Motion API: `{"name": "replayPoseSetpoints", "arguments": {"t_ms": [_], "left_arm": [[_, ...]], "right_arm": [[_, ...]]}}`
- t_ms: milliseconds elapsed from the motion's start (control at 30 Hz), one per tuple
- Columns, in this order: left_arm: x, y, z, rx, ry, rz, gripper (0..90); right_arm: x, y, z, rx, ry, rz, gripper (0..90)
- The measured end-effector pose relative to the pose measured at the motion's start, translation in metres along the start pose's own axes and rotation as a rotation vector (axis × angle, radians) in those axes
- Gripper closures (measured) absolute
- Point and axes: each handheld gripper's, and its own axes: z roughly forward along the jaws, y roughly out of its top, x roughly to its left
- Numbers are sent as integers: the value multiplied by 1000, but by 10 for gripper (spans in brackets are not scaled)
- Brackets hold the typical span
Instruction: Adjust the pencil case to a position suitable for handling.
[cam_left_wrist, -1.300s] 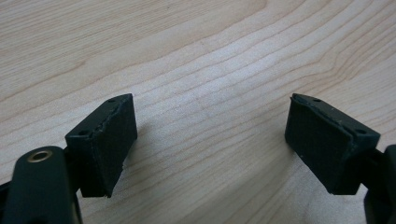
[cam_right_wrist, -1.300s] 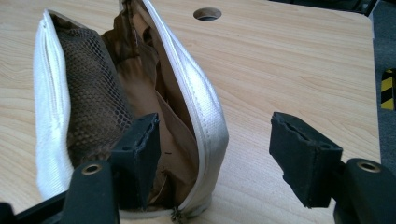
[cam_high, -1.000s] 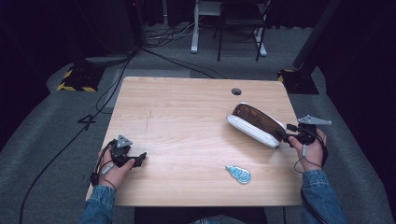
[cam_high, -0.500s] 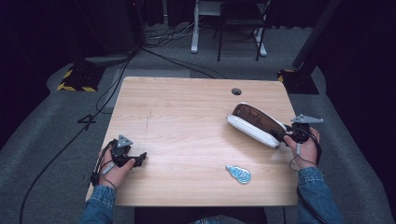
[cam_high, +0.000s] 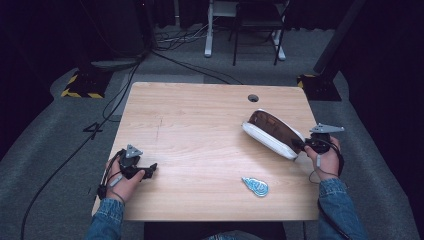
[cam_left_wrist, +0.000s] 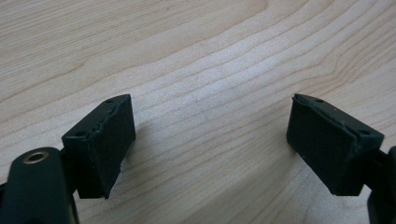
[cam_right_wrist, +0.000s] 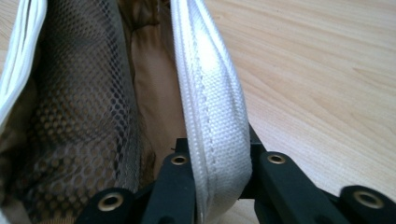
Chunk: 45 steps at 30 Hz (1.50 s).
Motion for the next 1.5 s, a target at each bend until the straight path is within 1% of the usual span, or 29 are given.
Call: {"name": "replayPoseSetpoints", "arguments": {"t_ms": [133, 233, 400, 467, 667, 700, 933, 967, 1000, 1067, 1233, 1267, 1300, 1333, 1367, 1400, 1433, 1500], "left_arm": [[0, 0, 0, 0, 0, 0, 157], [0, 0, 0, 0, 0, 0, 157], [0, 0, 0, 0, 0, 0, 157], [0, 0, 0, 0, 0, 0, 157], [0, 0, 0, -2, 3, -2, 157], [0, 0, 0, -2, 3, -2, 157], [0, 0, 1, -2, 3, 2, 154], [0, 0, 1, -3, 4, -2, 154], [0, 0, 1, -3, 3, 0, 154], [0, 0, 1, -2, 2, 2, 154], [0, 1, 1, -2, 0, 2, 153], [0, 1, 1, -1, 0, 2, 153], [0, 1, 1, -2, -1, 2, 153], [0, 1, 1, -2, -1, 2, 153], [0, 1, 1, -2, 1, 5, 153], [0, 1, 1, -3, -1, 2, 153], [0, 1, 1, -2, 0, 2, 153], [0, 1, 1, -3, -3, 3, 152]], "right_arm": [[2, 0, 0, -5, 7, 5, 840], [3, 1, -1, -19, 12, 5, 850], [6, 5, -4, -33, 32, 20, 859], [9, 7, -5, -37, 39, 13, 860], [21, 17, -8, -73, 89, -5, 860], [21, 17, -8, -73, 89, -5, 860], [45, 30, -7, -91, 170, -58, 860], [52, 33, -6, -92, 192, -72, 860], [52, 33, -6, -92, 192, -72, 860], [62, 37, -4, -93, 220, -98, 860], [81, 44, -1, -100, 274, -126, 860], [88, 47, 0, -101, 291, -135, 859], [91, 48, 0, -102, 301, -141, 859], [91, 48, 0, -102, 301, -141, 859], [95, 49, 1, -103, 312, -142, 859], [100, 51, 2, -102, 322, -151, 860], [107, 53, 3, -100, 342, -162, 859], [114, 54, 5, -99, 355, -175, 859]]}}
